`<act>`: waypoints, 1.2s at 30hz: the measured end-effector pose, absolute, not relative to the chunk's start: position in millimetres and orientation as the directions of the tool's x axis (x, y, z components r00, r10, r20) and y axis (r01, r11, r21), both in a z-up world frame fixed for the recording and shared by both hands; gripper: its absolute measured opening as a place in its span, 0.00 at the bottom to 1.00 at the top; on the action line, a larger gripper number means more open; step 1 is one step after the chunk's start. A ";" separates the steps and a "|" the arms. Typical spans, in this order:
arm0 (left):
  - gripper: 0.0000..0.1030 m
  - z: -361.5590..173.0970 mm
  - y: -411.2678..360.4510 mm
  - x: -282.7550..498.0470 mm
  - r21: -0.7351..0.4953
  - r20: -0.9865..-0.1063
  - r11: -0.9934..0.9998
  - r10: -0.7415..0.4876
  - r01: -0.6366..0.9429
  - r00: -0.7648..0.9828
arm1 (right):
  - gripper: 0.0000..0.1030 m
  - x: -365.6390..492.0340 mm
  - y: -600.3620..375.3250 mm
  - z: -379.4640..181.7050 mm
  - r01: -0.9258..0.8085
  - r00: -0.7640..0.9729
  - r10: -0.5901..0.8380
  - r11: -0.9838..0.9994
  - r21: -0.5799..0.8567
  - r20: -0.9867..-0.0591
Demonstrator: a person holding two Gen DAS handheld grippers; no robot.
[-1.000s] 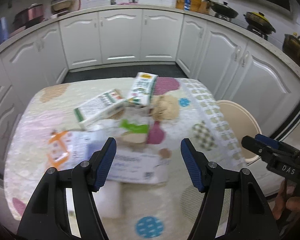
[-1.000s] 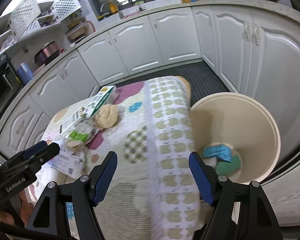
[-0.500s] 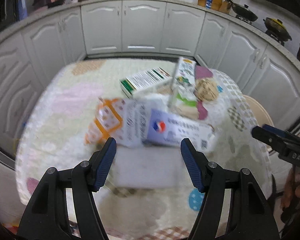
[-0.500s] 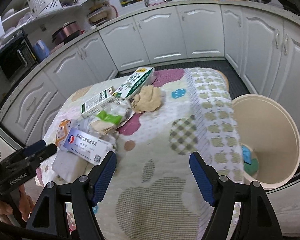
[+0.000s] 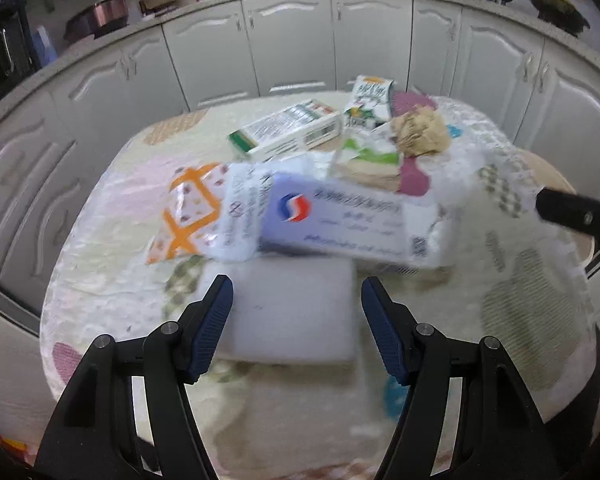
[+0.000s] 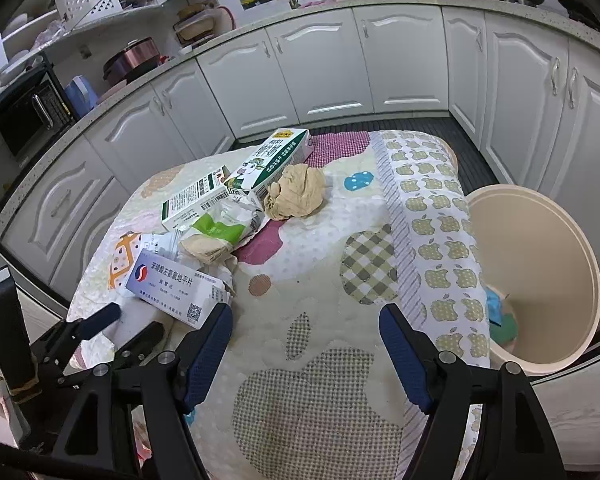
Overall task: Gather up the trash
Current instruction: 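Move both grippers back over the table toward the remaining trash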
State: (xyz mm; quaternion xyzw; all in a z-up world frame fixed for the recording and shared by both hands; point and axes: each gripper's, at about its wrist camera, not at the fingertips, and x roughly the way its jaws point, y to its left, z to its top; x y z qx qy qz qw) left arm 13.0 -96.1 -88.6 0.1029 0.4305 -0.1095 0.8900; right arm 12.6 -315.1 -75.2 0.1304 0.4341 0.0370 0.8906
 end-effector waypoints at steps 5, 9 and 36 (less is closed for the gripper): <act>0.70 -82.5 -55.8 3.0 -0.052 -0.811 0.940 -0.237 0.337 0.535 | 0.72 20.5 -304.1 -78.9 0.010 0.605 0.211 0.962 0.272 -0.768; 0.71 -79.1 -36.3 -9.5 -0.108 -0.825 0.922 -0.291 0.371 0.484 | 0.72 33.9 -284.7 -83.5 -0.058 0.576 0.245 0.964 0.260 -0.780; 0.71 -67.7 -27.4 -19.1 -0.030 -0.832 0.884 -0.281 0.466 0.479 | 0.72 51.0 -249.3 -95.6 -0.127 0.489 0.345 0.937 0.326 -0.801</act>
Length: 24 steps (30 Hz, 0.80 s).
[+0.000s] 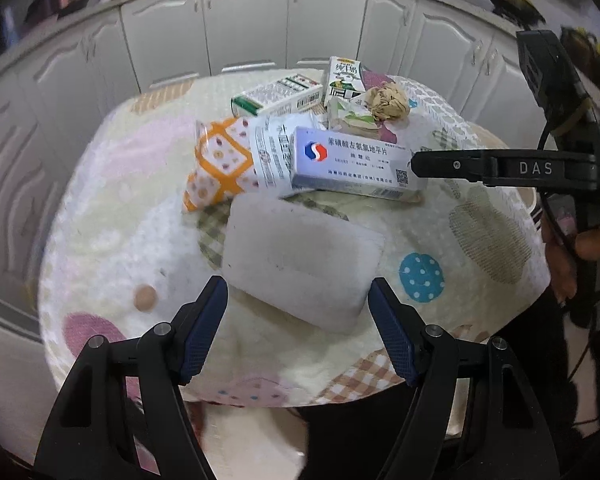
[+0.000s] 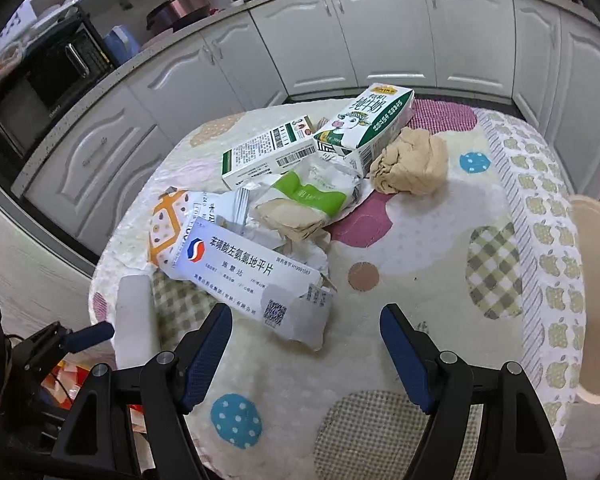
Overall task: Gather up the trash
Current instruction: 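Move both grippers back over the table toward the remaining trash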
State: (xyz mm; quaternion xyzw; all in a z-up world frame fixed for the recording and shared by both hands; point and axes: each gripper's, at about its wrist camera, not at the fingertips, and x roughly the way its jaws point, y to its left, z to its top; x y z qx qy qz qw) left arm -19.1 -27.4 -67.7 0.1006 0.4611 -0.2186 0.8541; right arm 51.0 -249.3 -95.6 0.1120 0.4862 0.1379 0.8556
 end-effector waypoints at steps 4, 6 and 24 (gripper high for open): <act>0.71 -56.0 -25.2 -17.6 0.059 -0.843 0.850 -0.239 0.524 0.482 | 0.72 47.4 -251.1 -94.7 -0.124 0.493 0.347 0.936 0.330 -0.798; 0.71 -55.9 -22.0 -17.5 0.055 -0.852 0.845 -0.238 0.533 0.466 | 0.72 47.5 -249.4 -93.3 -0.122 0.498 0.348 0.935 0.333 -0.794; 0.71 -77.4 -16.8 -16.7 -0.304 -0.820 0.890 -0.426 0.340 0.382 | 0.72 42.8 -259.0 -88.3 -0.111 0.512 0.348 0.933 0.341 -0.785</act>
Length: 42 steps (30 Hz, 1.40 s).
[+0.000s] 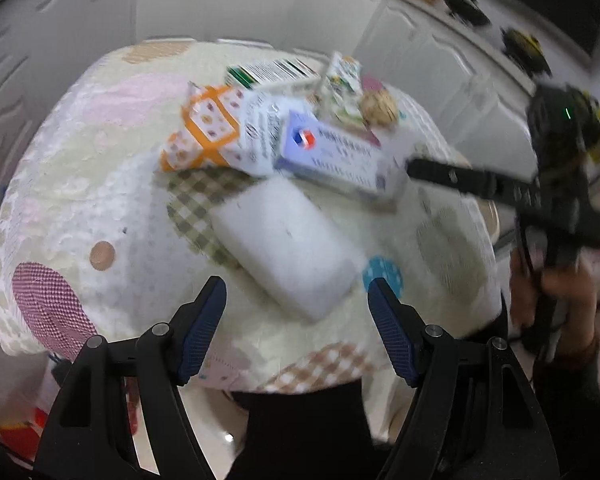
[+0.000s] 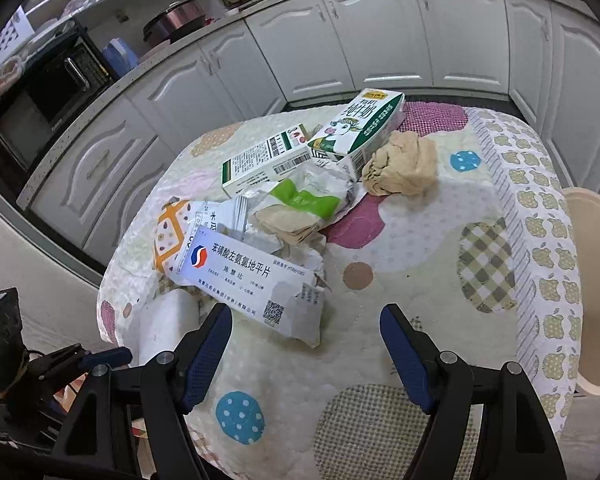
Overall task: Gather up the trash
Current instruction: 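Move both grippers back over the table toward the remaining trash, then grasp the white foam block with the left gripper while the right grasps the white-and-blue medicine box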
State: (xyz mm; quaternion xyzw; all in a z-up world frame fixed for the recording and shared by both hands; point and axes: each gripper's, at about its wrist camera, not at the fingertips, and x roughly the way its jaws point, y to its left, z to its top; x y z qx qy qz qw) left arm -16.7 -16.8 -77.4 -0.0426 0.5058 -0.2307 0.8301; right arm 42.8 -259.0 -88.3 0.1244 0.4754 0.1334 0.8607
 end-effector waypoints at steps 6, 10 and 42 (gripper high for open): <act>0.71 -81.7 -27.9 0.4 -0.329 -0.819 0.929 -0.369 0.168 0.440 | 0.72 45.2 -260.8 -87.6 -0.114 0.515 0.354 0.931 0.347 -0.780; 0.71 -84.7 -40.5 9.3 -0.292 -0.822 0.951 -0.305 0.105 0.481 | 0.73 48.4 -263.4 -87.5 -0.113 0.518 0.352 0.932 0.345 -0.780; 0.64 -74.4 11.3 2.2 -0.160 -0.858 0.984 -0.176 0.075 0.483 | 0.74 85.9 -160.8 -113.4 -0.613 0.448 0.235 0.783 -0.104 -0.863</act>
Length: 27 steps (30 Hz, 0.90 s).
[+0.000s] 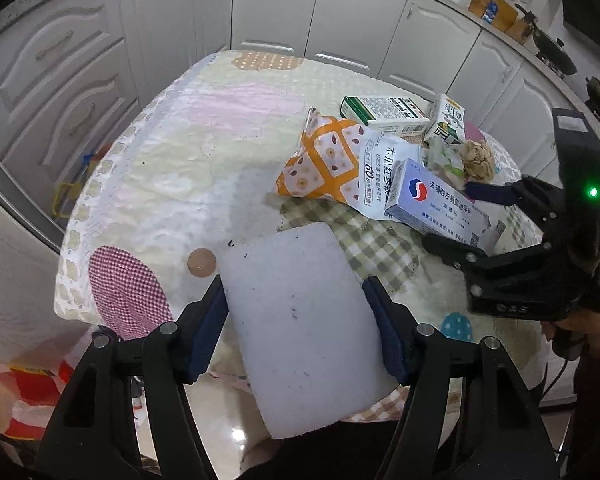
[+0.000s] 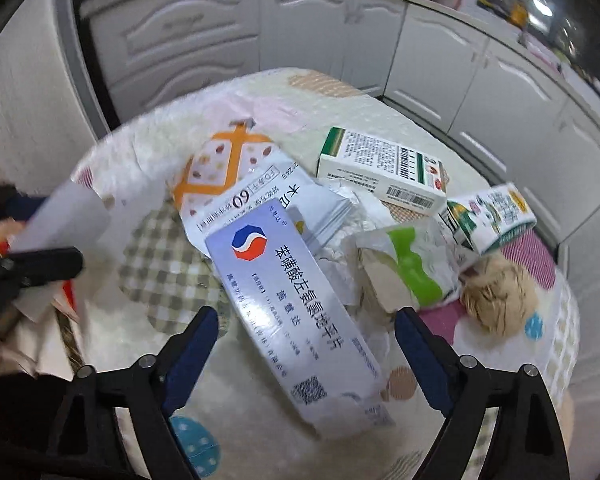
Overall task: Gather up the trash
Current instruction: 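Grasp the white foam block with the left gripper while the right grasps the white-and-blue medicine box, then carry the foam block and medicine box over the beige bin and release both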
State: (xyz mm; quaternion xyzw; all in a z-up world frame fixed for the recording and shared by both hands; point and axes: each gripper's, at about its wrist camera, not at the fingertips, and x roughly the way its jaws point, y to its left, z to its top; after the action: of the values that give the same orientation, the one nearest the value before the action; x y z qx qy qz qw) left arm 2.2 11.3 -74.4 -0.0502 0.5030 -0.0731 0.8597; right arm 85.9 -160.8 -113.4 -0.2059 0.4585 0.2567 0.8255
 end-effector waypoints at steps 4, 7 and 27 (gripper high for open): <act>0.64 -72.4 4.6 4.6 -0.158 -0.851 0.983 -0.185 0.096 0.491 | 0.54 82.7 -168.3 -114.9 -0.589 0.459 0.261 0.805 -0.071 -0.849; 0.64 -66.4 -0.4 4.9 -0.173 -0.839 0.978 -0.207 0.113 0.503 | 0.48 73.8 -181.1 -107.1 -0.569 0.456 0.306 0.822 -0.009 -0.836; 0.64 -33.0 -129.8 6.4 -0.172 -0.767 0.907 -0.368 0.383 0.526 | 0.48 14.3 -317.5 -67.3 -0.163 0.623 0.239 0.971 0.175 -0.745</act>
State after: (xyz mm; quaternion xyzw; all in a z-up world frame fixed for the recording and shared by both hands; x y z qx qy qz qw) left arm 6.4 -129.8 -33.0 0.0089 0.4367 -0.2150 0.8735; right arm 14.3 -317.5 -67.3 0.0453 0.4197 0.1119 0.8996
